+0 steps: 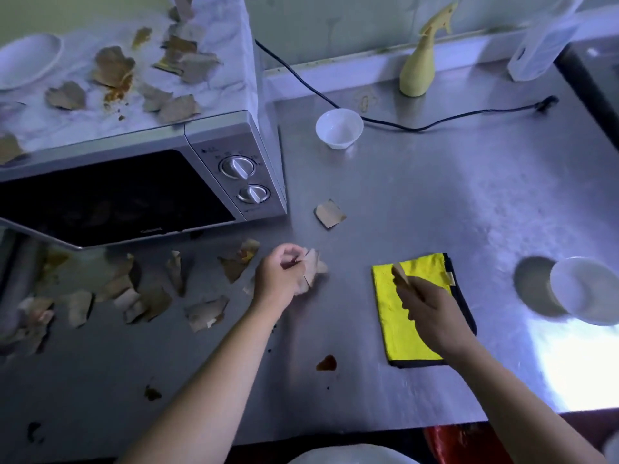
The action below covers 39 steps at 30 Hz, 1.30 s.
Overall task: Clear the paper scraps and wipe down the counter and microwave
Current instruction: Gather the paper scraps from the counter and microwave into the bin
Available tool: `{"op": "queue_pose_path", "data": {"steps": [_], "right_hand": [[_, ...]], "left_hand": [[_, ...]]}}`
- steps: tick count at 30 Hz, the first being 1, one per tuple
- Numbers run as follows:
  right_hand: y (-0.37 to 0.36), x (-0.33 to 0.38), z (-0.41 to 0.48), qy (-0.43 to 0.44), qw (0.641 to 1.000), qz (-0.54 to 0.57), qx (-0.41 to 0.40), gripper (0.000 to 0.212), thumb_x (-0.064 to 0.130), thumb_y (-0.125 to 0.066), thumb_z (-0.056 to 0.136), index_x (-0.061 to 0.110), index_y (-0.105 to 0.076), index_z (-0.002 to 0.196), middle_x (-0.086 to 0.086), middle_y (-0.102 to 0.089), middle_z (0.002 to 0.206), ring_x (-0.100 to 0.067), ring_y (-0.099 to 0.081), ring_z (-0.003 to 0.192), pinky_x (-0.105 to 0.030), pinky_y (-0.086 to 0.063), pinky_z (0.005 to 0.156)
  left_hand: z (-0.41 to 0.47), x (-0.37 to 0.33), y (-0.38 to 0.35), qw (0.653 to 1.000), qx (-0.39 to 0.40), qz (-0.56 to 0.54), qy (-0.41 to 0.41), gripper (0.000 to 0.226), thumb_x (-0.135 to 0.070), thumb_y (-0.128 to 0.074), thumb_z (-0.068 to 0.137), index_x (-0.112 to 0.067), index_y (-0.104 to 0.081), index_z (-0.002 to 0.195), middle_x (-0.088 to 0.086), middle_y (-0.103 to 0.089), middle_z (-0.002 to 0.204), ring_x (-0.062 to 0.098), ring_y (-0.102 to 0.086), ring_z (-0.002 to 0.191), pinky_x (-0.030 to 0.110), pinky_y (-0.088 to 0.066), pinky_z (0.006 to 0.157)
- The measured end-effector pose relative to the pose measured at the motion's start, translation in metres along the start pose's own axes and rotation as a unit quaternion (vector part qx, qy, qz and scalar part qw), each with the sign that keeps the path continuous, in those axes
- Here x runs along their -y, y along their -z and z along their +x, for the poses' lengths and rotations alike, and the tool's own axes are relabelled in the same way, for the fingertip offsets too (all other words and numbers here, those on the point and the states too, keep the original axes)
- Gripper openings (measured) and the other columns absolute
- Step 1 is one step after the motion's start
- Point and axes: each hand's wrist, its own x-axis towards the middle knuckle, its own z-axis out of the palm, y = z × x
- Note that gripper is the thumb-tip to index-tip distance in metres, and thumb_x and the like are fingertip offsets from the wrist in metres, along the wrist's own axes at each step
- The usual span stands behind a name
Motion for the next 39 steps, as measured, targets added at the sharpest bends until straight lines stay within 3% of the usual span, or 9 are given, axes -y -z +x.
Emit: {"op": "queue_pose_path", "data": {"steps": [4, 9, 14, 21, 24, 27, 32, 36, 39], "right_hand": [[-0.015, 0.031, 0.08, 0.016, 0.99, -0.138, 0.023, 0.046, 0.041, -0.053, 0.1, -0.001, -0.054, 0.08, -0.022, -0.061, 0.077, -0.027, -0.051, 0.064, -0.034, -0.034, 0.059], [-0.05, 0.068, 0.171, 0.036, 0.961, -0.27, 0.057, 0.04, 0.04, -0.054, 0.098, 0.013, -0.048, 0.068, -0.014, -0.056, 0.079, -0.033, -0.059, 0.082, -0.032, -0.038, 0.065], [-0.067, 0.082, 0.207, 0.039, 0.925, -0.374, 0.064, 0.025, 0.035, -0.067, 0.084, 0.015, -0.061, 0.097, -0.011, -0.065, 0.102, -0.032, -0.063, 0.097, -0.03, -0.041, 0.071], [-0.07, 0.083, 0.221, 0.024, 0.97, -0.242, 0.013, 0.03, 0.028, -0.072, 0.085, 0.005, -0.067, 0.103, -0.011, -0.066, 0.096, -0.031, -0.067, 0.088, -0.041, -0.057, 0.083], [-0.073, 0.09, 0.224, -0.014, 0.989, -0.146, 0.02, 0.004, 0.004, -0.069, 0.085, 0.002, -0.068, 0.088, -0.019, -0.064, 0.084, -0.03, -0.062, 0.066, -0.045, -0.057, 0.077], [-0.074, 0.103, 0.225, -0.058, 0.992, -0.087, 0.064, 0.016, -0.012, -0.068, 0.08, 0.004, -0.066, 0.075, -0.02, -0.062, 0.081, -0.028, -0.059, 0.061, -0.046, -0.058, 0.076], [-0.066, 0.124, 0.234, -0.044, 0.97, -0.185, 0.152, 0.02, -0.011, -0.074, 0.078, 0.007, -0.067, 0.073, -0.012, -0.064, 0.065, -0.015, -0.061, 0.049, -0.02, -0.051, 0.047], [-0.07, 0.13, 0.239, -0.006, 0.939, -0.295, 0.178, 0.012, -0.008, -0.076, 0.078, -0.002, -0.073, 0.087, -0.012, -0.066, 0.067, -0.016, -0.065, 0.055, -0.025, -0.055, 0.058], [-0.081, 0.13, 0.239, 0.055, 0.904, -0.39, 0.166, 0.021, 0.003, -0.078, 0.078, 0.0, -0.077, 0.099, -0.015, -0.071, 0.091, -0.027, -0.067, 0.082, -0.027, -0.05, 0.069]], "left_hand": [[-0.045, 0.008, 0.013, 0.997, -0.015, -0.065, 0.037, 0.035, 0.0, -0.069, 0.084, -0.033, -0.067, 0.095, -0.004, -0.07, 0.093, -0.004, -0.064, 0.066, 0.01, -0.046, 0.053], [-0.076, 0.018, 0.022, 0.988, -0.021, -0.131, 0.079, 0.029, 0.002, -0.069, 0.086, -0.022, -0.068, 0.104, 0.0, -0.072, 0.097, 0.009, -0.068, 0.085, 0.017, -0.052, 0.068], [-0.084, 0.024, 0.034, 0.969, -0.063, -0.216, 0.102, 0.025, 0.011, -0.065, 0.085, -0.011, -0.069, 0.096, 0.003, -0.073, 0.084, 0.011, -0.069, 0.071, 0.02, -0.053, 0.059], [-0.09, 0.038, 0.04, 0.96, -0.077, -0.241, 0.122, 0.022, 0.011, -0.061, 0.087, -0.001, -0.066, 0.105, 0.029, -0.069, 0.101, 0.039, -0.063, 0.087, 0.045, -0.048, 0.077], [-0.092, 0.037, 0.043, 0.958, -0.096, -0.24, 0.121, 0.022, 0.011, -0.063, 0.085, -0.006, -0.068, 0.098, 0.023, -0.071, 0.094, 0.03, -0.065, 0.08, 0.042, -0.051, 0.075], [-0.093, 0.038, 0.048, 0.958, -0.102, -0.237, 0.125, 0.023, 0.009, -0.065, 0.085, -0.01, -0.069, 0.097, 0.014, -0.073, 0.09, 0.022, -0.068, 0.076, 0.034, -0.054, 0.069], [-0.095, 0.043, 0.054, 0.955, -0.115, -0.242, 0.128, 0.024, 0.008, -0.068, 0.084, -0.009, -0.07, 0.1, 0.009, -0.074, 0.088, 0.015, -0.069, 0.076, 0.02, -0.054, 0.063], [-0.096, 0.045, 0.057, 0.955, -0.119, -0.239, 0.128, 0.024, 0.008, -0.07, 0.084, -0.009, -0.07, 0.101, 0.008, -0.074, 0.088, 0.012, -0.071, 0.075, 0.018, -0.054, 0.063], [-0.097, 0.047, 0.059, 0.957, -0.122, -0.23, 0.126, 0.023, 0.007, -0.07, 0.083, -0.01, -0.07, 0.1, 0.009, -0.074, 0.088, 0.013, -0.07, 0.074, 0.017, -0.054, 0.063]]}}
